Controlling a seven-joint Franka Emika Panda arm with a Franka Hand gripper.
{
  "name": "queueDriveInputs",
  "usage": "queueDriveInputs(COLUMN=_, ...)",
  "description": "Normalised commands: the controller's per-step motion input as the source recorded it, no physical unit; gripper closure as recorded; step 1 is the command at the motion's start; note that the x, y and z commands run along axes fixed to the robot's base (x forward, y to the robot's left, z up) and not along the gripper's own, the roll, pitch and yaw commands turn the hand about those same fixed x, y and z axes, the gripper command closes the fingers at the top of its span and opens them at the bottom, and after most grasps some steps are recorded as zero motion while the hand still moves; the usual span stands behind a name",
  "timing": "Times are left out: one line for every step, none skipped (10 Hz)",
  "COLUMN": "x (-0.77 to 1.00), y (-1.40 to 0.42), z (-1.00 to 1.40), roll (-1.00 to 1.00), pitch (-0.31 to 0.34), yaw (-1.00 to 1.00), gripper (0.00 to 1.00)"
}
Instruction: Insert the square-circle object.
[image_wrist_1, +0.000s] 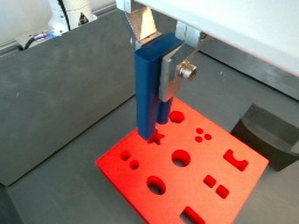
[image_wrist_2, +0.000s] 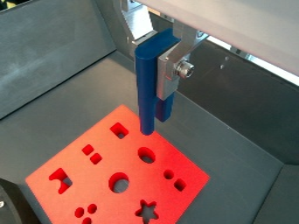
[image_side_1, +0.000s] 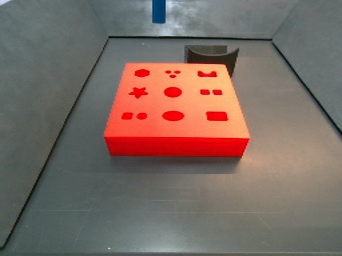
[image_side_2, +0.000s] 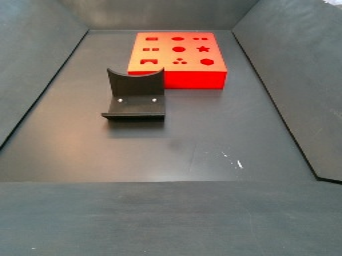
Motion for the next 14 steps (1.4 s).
queueDriveInputs(x=0.00, y=-0.21, z=0.00, roll=0.09, pitch=0.000, yaw=0.00, gripper=1.00)
queueDriveInputs(x=-0.33, y=-0.16, z=-0.25, roll=0.03, pitch=-0.126, yaw=0.00, gripper=1.00)
queueDriveInputs(x=-0.23, y=-0.10, z=-0.55, roll=-0.03, pitch=-0.304, yaw=-0.51, gripper=1.00)
queueDriveInputs(x=-0.15, y=-0.09, z=-0.46, roll=-0.07, pitch=-0.339, yaw=-0.66, gripper=1.00)
queueDriveInputs(x=-0.04, y=-0.08, z=-0.40, roll=-0.09, pitch=-0.356, yaw=-0.71, gripper=1.00)
queueDriveInputs(x=-0.10, y=-0.04, z=-0.47, roll=-0.06, pitch=-0.323, yaw=-0.71, gripper=1.00)
queueDriveInputs(x=0.00, y=0.00, z=-0.75, roll=-0.03, pitch=-0.186, yaw=-0.54, gripper=1.00)
queueDriveInputs(x=0.00, y=-0.06, z=-0.86, roll=0.05, pitch=-0.101, yaw=-0.65, gripper=1.00)
queueDriveInputs(x=0.00, y=-0.07, z=-0.83, roll=0.16, pitch=0.000, yaw=-0.83, gripper=1.00)
queueDriveInputs(x=-0.01, y=0.00, z=-0.71, roll=0.09, pitch=0.000, yaw=-1.00, gripper=1.00)
queueDriveInputs(x=-0.03, y=0.00, z=-0.63, roll=0.09, pitch=0.017, yaw=-1.00, gripper=1.00)
queueDriveInputs(x=-0.07, y=0.00, z=-0.44, roll=0.11, pitch=0.087, yaw=-0.93, gripper=1.00)
queueDriveInputs(x=-0.03, y=0.00, z=-0.46, roll=0.17, pitch=0.000, yaw=-1.00, gripper=1.00)
queueDriveInputs(x=0.02, y=0.00, z=-0.42, roll=0.11, pitch=-0.034, yaw=-1.00, gripper=1.00)
